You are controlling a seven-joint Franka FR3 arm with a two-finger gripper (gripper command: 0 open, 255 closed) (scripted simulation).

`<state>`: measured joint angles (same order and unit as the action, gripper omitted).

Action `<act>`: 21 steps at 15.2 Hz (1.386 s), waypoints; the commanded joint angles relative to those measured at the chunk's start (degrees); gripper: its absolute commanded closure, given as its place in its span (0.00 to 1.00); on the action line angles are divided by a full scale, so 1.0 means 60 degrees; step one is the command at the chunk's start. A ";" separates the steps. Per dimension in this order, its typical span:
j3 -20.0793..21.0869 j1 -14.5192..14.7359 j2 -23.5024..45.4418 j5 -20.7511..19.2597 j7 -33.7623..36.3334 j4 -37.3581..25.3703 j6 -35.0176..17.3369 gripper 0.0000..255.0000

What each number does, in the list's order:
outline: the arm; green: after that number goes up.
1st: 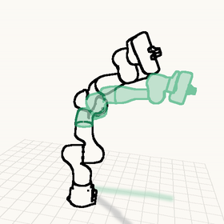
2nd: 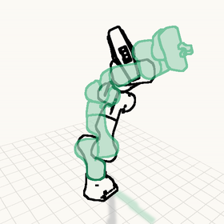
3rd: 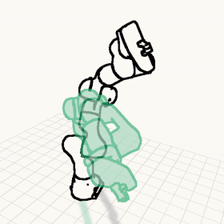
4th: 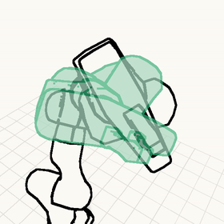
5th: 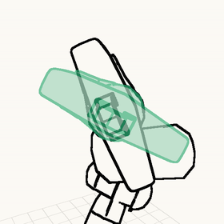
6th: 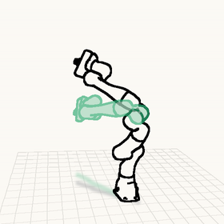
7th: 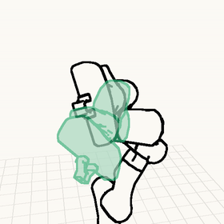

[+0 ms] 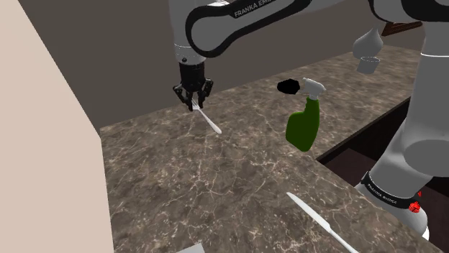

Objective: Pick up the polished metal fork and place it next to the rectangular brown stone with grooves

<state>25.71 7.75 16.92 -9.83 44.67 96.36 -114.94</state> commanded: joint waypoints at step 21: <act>-0.1984 -0.2988 -0.3452 0.1867 -0.5538 0.4100 -0.1036 1.00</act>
<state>14.55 -9.53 -3.79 1.31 12.96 120.88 -121.08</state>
